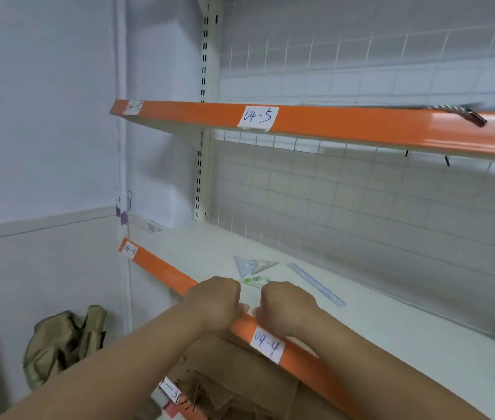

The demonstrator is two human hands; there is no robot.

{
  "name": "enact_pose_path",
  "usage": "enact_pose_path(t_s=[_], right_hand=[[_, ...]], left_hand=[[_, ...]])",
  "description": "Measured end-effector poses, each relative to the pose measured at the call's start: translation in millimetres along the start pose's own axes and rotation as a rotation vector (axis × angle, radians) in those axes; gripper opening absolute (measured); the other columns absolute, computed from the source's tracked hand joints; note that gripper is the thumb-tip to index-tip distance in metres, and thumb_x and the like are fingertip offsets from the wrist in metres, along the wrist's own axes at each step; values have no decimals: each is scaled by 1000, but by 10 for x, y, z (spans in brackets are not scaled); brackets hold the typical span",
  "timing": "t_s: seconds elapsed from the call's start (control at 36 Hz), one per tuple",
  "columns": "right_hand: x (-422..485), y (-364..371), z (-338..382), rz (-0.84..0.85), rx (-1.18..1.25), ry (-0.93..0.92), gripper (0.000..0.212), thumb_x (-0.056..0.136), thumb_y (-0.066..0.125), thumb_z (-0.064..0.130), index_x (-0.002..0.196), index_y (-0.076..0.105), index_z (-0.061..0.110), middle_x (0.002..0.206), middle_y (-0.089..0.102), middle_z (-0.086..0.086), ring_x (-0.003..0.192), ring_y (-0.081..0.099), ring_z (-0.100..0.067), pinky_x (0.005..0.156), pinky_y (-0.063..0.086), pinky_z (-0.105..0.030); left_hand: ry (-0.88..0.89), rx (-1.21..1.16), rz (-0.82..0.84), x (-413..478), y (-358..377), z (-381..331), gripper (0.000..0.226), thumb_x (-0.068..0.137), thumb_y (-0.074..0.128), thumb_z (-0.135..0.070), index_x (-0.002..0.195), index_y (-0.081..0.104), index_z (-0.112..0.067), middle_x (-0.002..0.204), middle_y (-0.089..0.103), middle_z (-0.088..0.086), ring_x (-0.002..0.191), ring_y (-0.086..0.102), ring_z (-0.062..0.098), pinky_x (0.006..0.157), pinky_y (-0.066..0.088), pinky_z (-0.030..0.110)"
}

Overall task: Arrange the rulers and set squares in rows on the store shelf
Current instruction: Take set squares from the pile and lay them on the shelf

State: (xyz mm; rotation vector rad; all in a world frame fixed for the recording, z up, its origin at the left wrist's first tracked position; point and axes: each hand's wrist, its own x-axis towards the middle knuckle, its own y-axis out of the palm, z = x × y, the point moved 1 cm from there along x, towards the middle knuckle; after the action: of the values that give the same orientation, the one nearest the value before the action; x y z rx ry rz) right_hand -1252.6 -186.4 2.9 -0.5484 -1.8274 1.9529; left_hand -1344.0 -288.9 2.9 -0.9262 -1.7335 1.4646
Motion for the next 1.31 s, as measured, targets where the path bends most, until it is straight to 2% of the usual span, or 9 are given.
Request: enact_pose_path(t_s=[0.25,0.39,0.53,0.75,0.83,0.89,1.14,1.22,1.31], right_hand=[[524,69,-157,12,11,39,38,95,50,35,63,34,21,66,40,5,76,50,-18,50,28,-22],[692,112,-223,27,7,71,30,95,51,35,71,42,18,72,45,3,79,49,-17,66,37,-25],[864,125,-223,44,-11,94,15,95,50,31,89,54,18,81,51,2,79,50,-17,57,34,-23],[1184,207,-195,72,-47,250,37,95,49,16,63,30,18,64,36,5,54,34,-8,46,24,-22],[1232,240,-191,102,-45,285,30,96,49,18,68,41,18,70,41,5,58,38,-8,47,23,-21],[1258,238,-196,156,-50,311,14,97,49,19,86,55,13,83,49,3,75,51,-14,51,28,-21],[1189,444,-369,103,-5,461,36,93,42,9,63,27,19,66,33,5,61,40,-13,48,25,-19],[1158,466,-351,97,21,437,8,93,42,16,87,48,18,95,54,0,89,52,-20,62,36,-24],[1155,515,-317,97,36,438,32,96,40,25,125,47,16,117,47,-8,105,57,-28,74,38,-31]], left_hand=[[5,-13,16,465,10,191,32,97,45,-43,104,57,-14,92,50,-1,84,47,16,72,37,27],[35,-14,26,688,26,266,32,97,46,-41,107,58,-13,100,59,2,87,52,18,72,38,26],[112,17,59,831,20,326,36,100,43,-37,130,49,-20,112,59,7,104,55,21,79,42,29],[173,31,104,1236,119,619,32,97,46,-40,107,59,-13,107,60,4,103,57,21,75,39,27],[215,44,121,1397,145,696,29,97,46,-38,80,54,-16,81,52,-3,91,55,19,70,35,24],[244,35,120,1497,144,713,31,97,47,-33,74,55,-14,90,61,-1,91,55,19,70,33,22],[310,54,153,1958,403,850,30,97,48,-26,122,58,-13,120,59,7,110,57,21,86,44,28],[347,46,103,2060,472,881,35,97,48,-34,128,55,-19,124,49,2,117,45,20,92,44,30],[368,30,134,2157,519,874,48,98,43,-40,142,38,-23,139,41,-1,127,36,21,101,39,32]])
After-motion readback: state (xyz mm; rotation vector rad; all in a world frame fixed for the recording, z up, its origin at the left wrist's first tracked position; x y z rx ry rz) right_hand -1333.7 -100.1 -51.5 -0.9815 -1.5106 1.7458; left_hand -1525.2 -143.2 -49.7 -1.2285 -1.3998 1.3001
